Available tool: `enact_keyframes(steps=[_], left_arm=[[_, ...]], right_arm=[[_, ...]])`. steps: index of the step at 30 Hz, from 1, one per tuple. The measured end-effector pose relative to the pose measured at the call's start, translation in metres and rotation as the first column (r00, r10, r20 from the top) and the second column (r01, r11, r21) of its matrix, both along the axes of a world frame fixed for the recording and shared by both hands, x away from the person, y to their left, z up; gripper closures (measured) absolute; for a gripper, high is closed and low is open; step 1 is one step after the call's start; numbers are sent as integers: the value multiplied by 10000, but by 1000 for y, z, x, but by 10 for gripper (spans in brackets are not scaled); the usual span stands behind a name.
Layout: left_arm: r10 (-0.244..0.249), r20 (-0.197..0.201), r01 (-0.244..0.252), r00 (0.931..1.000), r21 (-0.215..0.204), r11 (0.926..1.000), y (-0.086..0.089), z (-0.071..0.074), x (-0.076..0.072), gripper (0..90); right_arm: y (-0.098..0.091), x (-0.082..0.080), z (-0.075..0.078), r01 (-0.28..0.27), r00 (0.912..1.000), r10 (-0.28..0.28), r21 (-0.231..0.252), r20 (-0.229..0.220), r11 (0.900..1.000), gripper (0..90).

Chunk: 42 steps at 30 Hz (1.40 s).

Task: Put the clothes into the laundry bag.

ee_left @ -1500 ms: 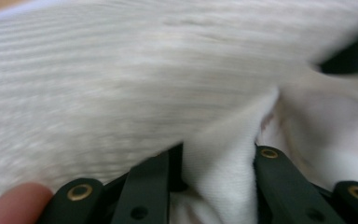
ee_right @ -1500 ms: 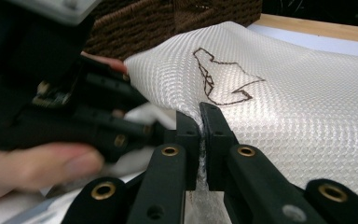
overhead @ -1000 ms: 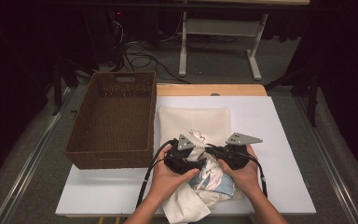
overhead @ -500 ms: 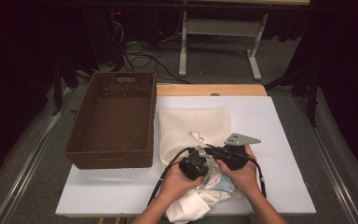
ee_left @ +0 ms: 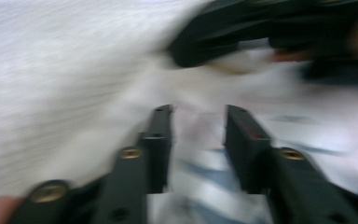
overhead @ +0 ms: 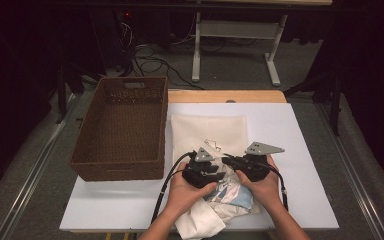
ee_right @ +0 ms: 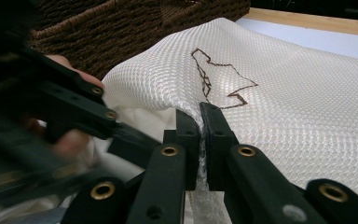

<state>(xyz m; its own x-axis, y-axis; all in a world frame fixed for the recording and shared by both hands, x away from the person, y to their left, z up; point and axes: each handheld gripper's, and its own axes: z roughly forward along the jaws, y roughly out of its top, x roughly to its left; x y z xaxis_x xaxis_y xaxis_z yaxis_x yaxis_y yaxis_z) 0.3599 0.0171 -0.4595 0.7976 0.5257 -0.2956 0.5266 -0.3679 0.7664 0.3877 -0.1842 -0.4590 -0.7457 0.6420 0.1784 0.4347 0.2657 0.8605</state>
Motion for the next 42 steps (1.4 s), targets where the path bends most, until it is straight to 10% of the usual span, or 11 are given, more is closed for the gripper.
enact_keyframes(steps=[12, 16, 20, 22, 24, 31, 33, 36, 38, 39, 42], left_arm=[[-641, -131, 633, 9979, -533, 9966, 20, 9, -9, 330], [-1652, 11, 1650, 9863, -603, 9845, 17, 12, -21, 255], [-2090, 226, 2079, 9776, 458, 9771, 0, -2, -30, 248], [-1961, 150, 1951, 9805, 504, 9795, -3, -9, -29, 346], [-1764, 446, 1722, 9833, 861, 9813, -2, -11, -28, 657], [24, 1126, -182, 9936, 1398, 9900, -3, -1, -23, 786], [441, 1292, -650, 9906, 1630, 9845, -6, 0, -20, 789], [1327, 1887, -1820, 9730, 2742, 9443, -12, -6, -13, 791], [2234, 1191, -2470, 9674, 2500, 9362, -4, -20, 3, 792], [2776, 592, -2838, 9589, 2021, 9373, 3, -25, 11, 792], [3909, 766, -3984, 9172, 1749, 9004, 9, -31, 20, 791]], right_arm=[[0, 2, 0, 1, 10000, -1, -50, -69, 10000, 879], [0, 3, -2, -19, 9999, 18, -67, -120, 10000, 879], [0, 3, -2, -10, 9999, 9, -78, -143, 10000, 880], [1, 3, -2, 0, 9999, -2, -112, -137, 9999, 880], [1, 2, -2, -13, 9999, 11, -199, -107, 9998, 880], [3, -2, 2, 132, 9999, -132, -12, 23, 9999, 882], [3, -4, 4, 142, 9999, -142, -39, 99, 9999, 883], [2, -3, 5, 115, 9999, -116, 52, 84, 9999, 883], [-1, -4, 9, -29, 10000, 30, 401, -29, 9992, 883], [-2, -5, 11, -124, 9999, 123, 442, 31, 9989, 884], [3, -11, 15, -444, 9990, 442, 206, 78, 9988, 884]])
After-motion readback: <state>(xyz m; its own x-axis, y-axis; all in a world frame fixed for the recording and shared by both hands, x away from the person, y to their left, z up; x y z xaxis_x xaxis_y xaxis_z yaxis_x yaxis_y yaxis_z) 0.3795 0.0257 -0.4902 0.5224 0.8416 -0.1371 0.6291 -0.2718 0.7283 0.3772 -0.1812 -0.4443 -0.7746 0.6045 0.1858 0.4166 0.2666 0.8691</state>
